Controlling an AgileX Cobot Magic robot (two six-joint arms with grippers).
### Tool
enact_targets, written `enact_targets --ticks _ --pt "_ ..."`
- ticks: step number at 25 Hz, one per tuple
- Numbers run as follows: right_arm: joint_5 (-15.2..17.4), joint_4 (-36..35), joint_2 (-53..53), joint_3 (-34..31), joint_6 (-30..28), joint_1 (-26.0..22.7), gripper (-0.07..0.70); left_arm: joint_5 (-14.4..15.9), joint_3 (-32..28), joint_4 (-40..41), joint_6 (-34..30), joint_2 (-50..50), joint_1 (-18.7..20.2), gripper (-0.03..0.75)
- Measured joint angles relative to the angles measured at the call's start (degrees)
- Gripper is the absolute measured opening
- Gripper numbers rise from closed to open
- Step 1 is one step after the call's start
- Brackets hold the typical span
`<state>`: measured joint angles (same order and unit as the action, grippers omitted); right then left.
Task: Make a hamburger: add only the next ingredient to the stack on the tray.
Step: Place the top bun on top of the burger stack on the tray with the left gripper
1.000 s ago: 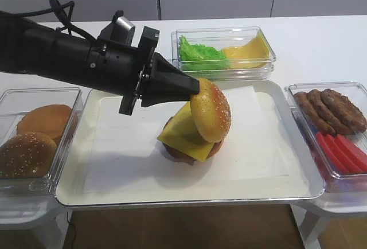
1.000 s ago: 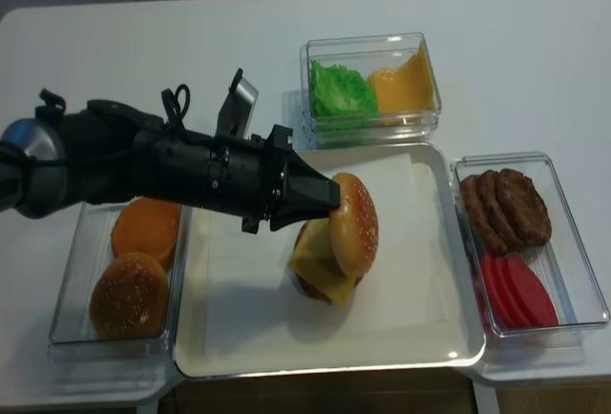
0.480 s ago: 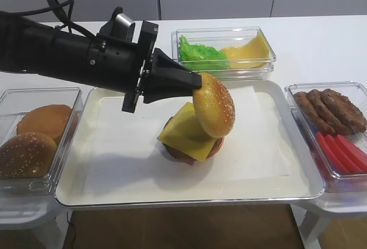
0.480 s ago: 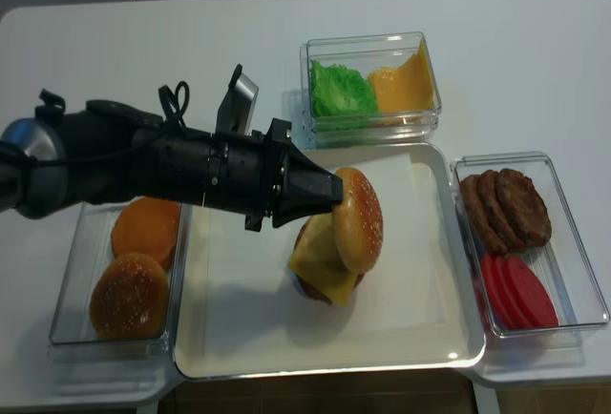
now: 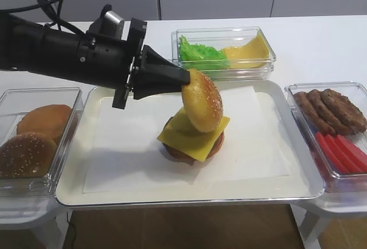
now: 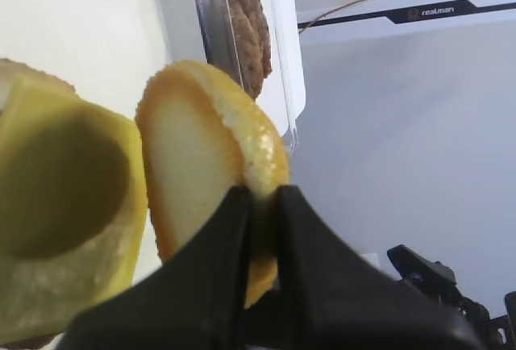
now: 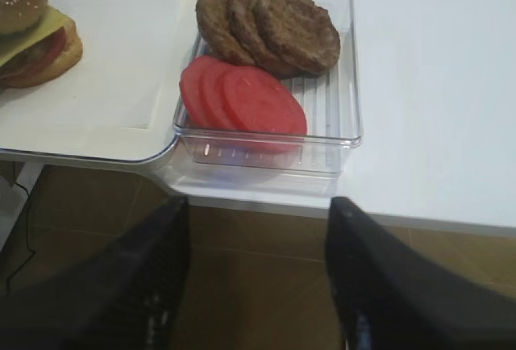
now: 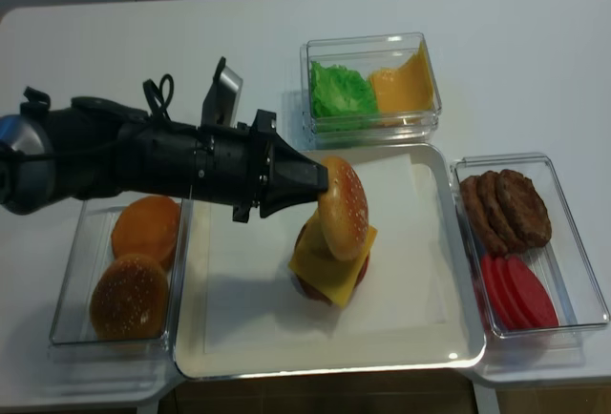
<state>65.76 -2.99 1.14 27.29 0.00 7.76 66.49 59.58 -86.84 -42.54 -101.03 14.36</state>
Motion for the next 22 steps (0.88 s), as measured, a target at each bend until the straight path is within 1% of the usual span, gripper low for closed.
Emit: enact_targets --ticks 6,22 --pt "0.00 0.00 0.00 0.00 0.00 0.00 0.405 0.00 0.00 1.27 0.46 0.00 1.09 0.059" --pt "0.00 0.00 0.00 0.00 0.00 0.00 0.405 0.24 0.00 4.13 0.55 0.00 1.09 0.059"
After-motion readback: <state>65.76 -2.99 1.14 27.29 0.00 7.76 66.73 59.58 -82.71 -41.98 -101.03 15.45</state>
